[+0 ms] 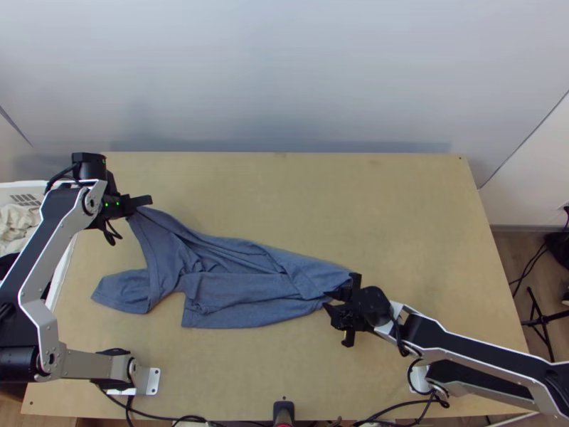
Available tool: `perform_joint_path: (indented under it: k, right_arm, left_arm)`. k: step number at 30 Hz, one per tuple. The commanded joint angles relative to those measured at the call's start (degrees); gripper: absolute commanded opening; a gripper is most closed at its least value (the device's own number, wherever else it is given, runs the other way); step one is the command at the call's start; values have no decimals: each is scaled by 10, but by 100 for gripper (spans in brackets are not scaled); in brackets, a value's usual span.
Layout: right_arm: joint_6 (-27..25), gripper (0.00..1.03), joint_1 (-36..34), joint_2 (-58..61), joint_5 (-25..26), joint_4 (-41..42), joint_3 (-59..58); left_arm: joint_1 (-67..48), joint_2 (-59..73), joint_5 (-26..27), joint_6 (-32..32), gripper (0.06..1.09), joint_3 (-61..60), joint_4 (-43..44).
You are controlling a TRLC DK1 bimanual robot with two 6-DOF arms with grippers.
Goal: Fold the t-shirt
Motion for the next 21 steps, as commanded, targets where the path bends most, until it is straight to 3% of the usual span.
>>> perform_joint_path:
  k: [1, 18, 19, 21]
  right_arm:
    - [-8, 35, -9, 31, 1, 36, 1]
    - [-22, 35, -27, 91, 0, 103, -1]
    - [-22, 32, -27, 92, 0, 103, 0]
    - [-23, 6, -27, 92, -1, 111, 0]
  left_arm:
    - [-1, 4, 0, -1, 9, 2, 0]
    - [6, 16, 9, -1, 9, 9, 0]
    - [6, 17, 9, -1, 9, 9, 0]
    - [6, 18, 9, -1, 9, 9, 0]
